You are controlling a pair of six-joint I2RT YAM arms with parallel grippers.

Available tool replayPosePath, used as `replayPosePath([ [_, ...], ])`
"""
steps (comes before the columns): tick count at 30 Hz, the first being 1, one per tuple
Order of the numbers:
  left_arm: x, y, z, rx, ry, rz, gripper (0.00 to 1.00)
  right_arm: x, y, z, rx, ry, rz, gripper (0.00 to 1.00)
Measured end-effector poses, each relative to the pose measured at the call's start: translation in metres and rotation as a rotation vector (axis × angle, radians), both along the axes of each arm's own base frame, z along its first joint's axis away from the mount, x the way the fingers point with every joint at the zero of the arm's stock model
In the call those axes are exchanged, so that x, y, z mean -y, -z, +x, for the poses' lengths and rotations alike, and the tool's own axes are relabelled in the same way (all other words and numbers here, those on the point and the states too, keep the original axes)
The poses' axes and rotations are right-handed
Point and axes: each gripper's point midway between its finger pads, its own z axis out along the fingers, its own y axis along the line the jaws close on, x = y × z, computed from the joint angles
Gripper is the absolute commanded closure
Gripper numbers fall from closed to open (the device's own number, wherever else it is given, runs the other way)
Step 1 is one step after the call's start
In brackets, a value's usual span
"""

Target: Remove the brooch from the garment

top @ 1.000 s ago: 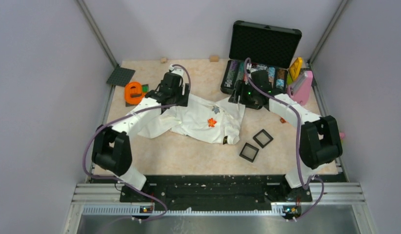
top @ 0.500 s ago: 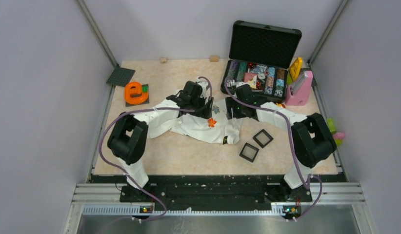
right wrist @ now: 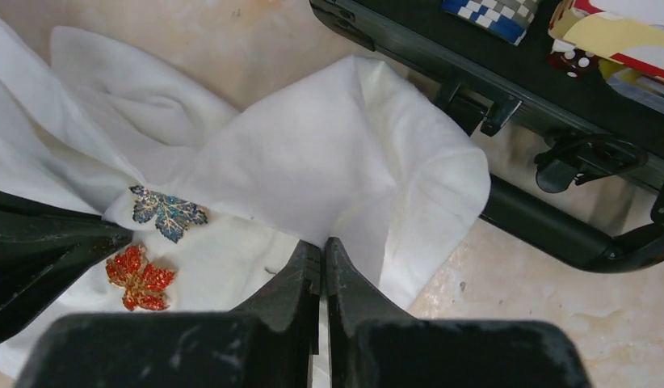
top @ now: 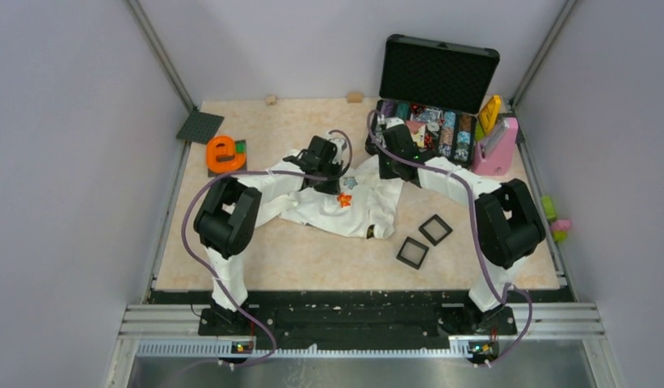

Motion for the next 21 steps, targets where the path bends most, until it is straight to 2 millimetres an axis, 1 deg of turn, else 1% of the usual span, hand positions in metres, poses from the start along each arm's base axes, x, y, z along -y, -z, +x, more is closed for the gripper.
replayPosePath([
  [2, -0.005, 0.001, -0.004, 0.004, -0.007, 0.007, 1.0, -0.002, -0.011, 0.003, 0.024, 0.0, 0.014, 1.0],
  [5, -0.018, 0.002, -0.027, -0.012, -0.003, 0.016, 1.0, 0.0, -0.026, -0.005, 0.029, -0.008, 0.032, 1.0],
  [6, -0.024, 0.001, -0.039, -0.022, 0.003, 0.016, 1.0, 0.0, -0.034, -0.009, 0.033, -0.013, 0.047, 1.0],
  [7, -0.028, 0.0, -0.051, -0.032, 0.012, 0.011, 1.0, 0.0, -0.042, -0.013, 0.04, -0.018, 0.059, 1.0],
  [10, -0.039, -0.008, -0.084, -0.061, 0.046, -0.01, 1.0, 0.001, -0.076, -0.025, 0.082, -0.033, 0.108, 1.0],
  [12, -0.042, -0.014, -0.099, -0.066, 0.064, -0.031, 1.0, 0.001, -0.096, -0.029, 0.111, -0.043, 0.133, 1.0],
  [14, -0.043, -0.021, -0.108, -0.056, 0.076, -0.05, 0.98, -0.004, -0.109, -0.026, 0.117, -0.056, 0.144, 1.0],
  [15, -0.043, -0.025, -0.109, -0.044, 0.077, -0.058, 0.95, -0.008, -0.114, -0.021, 0.111, -0.062, 0.144, 0.91],
  [16, -0.043, -0.029, -0.108, -0.031, 0.078, -0.065, 0.9, -0.014, -0.12, -0.011, 0.11, -0.068, 0.143, 0.66],
  [17, -0.042, -0.033, -0.107, -0.016, 0.076, -0.074, 0.85, -0.022, -0.122, 0.001, 0.109, -0.073, 0.144, 0.47],
  [18, -0.041, -0.037, -0.104, 0.0, 0.072, -0.082, 0.8, -0.028, -0.123, 0.012, 0.106, -0.072, 0.145, 0.39],
  [19, -0.041, -0.038, -0.103, 0.006, 0.068, -0.083, 0.73, -0.034, -0.122, 0.027, 0.11, -0.071, 0.135, 0.36],
  [21, -0.043, -0.038, -0.103, 0.008, 0.05, -0.067, 0.57, -0.04, -0.111, 0.05, 0.106, -0.062, 0.119, 0.34],
])
